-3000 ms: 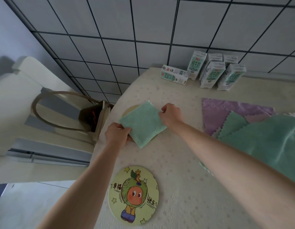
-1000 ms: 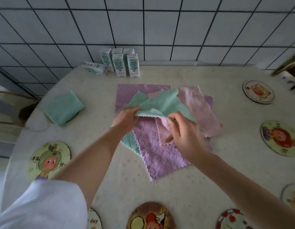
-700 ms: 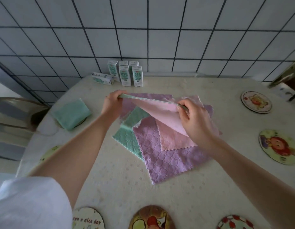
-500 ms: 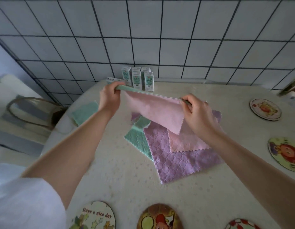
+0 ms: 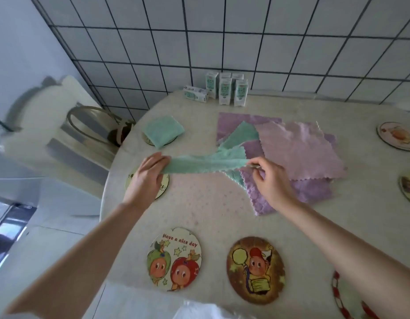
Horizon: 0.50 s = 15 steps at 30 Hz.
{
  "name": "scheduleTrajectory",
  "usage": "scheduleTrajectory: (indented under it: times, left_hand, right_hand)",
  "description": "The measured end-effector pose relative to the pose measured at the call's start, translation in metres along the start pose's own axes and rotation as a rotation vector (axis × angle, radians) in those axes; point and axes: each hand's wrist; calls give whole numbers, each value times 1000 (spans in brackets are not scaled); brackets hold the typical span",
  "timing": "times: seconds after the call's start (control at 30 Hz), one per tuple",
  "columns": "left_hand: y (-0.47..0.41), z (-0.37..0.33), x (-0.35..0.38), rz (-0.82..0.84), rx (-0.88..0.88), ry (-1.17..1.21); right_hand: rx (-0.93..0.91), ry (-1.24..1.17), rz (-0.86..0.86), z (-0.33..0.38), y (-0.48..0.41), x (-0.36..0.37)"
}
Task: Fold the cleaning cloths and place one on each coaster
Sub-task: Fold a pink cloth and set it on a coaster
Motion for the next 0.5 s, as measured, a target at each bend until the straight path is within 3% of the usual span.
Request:
scheduleTrajectory:
  times: [0.23, 0.5]
  left_hand:
    - [144, 24, 32, 282, -80, 33]
    - [223, 21, 33, 377, -122, 109]
  right_hand:
    - [36, 114, 354, -6, 114, 42]
    - [57, 197, 455, -16, 201, 51]
Point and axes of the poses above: each hand's wrist, its own y-axis away from the middle knuckle, its own x-axis out of the palm, z = x × y, and after that the axes turned 9 degrees about y, right-handed
